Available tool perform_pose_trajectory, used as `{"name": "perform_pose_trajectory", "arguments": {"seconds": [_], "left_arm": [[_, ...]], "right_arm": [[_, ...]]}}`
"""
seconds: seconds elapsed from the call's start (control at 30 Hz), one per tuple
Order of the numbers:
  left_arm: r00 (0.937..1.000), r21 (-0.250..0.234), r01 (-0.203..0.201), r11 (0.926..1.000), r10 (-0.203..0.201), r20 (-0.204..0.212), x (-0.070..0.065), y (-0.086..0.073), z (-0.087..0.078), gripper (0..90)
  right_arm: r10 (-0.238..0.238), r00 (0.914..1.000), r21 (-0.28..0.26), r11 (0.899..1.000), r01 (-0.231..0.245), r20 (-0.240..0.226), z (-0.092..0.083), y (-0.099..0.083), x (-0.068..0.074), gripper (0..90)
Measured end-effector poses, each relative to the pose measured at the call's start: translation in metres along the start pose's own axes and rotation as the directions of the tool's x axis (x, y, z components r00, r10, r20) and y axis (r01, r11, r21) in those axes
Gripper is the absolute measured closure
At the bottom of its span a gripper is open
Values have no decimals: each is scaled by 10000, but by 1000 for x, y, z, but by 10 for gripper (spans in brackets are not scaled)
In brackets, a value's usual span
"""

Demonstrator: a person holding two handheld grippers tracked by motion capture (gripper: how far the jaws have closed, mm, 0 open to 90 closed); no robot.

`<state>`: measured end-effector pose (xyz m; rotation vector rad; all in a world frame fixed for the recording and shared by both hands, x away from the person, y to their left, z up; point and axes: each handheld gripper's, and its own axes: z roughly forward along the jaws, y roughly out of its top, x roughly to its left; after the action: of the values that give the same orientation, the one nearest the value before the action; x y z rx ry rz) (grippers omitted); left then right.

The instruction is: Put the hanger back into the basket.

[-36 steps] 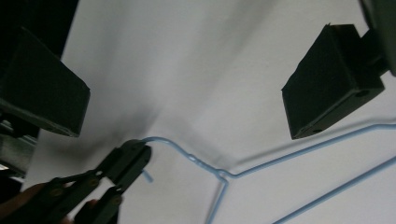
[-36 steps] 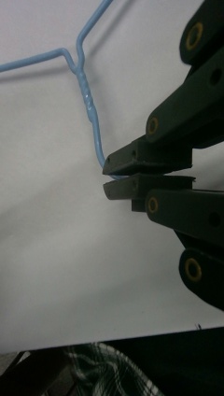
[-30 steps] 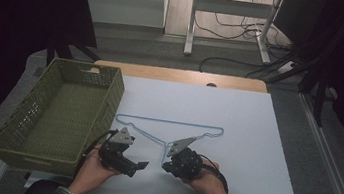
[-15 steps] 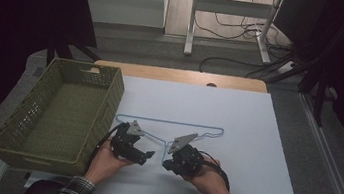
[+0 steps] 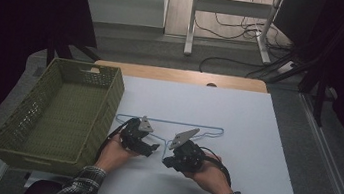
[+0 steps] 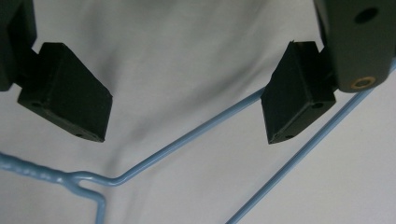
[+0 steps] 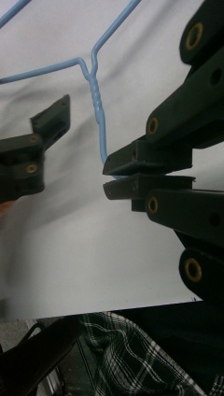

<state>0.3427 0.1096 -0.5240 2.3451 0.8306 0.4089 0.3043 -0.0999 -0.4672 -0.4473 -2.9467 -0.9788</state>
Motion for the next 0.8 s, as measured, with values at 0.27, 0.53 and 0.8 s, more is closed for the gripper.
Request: {"name": "perform_pose_trajectory", "arguments": {"seconds": [0.27, 0.53, 0.8], "left_arm": [[9971, 75, -660, 9978, 663, -381, 1, 3, 9, 252], [9926, 135, -1194, 9928, 1196, -197, 1, 10, 13, 407], [9907, 188, -1343, 9908, 1347, -183, 3, 11, 14, 543]], "right_arm": [[-17, 10000, 15, 10000, 17, -78, -2, 2, -2, 866], [-42, 9999, -73, 10000, 41, -166, -4, 5, -4, 865], [28, 9998, -76, 10000, -30, -205, -5, 5, -4, 861]]}}
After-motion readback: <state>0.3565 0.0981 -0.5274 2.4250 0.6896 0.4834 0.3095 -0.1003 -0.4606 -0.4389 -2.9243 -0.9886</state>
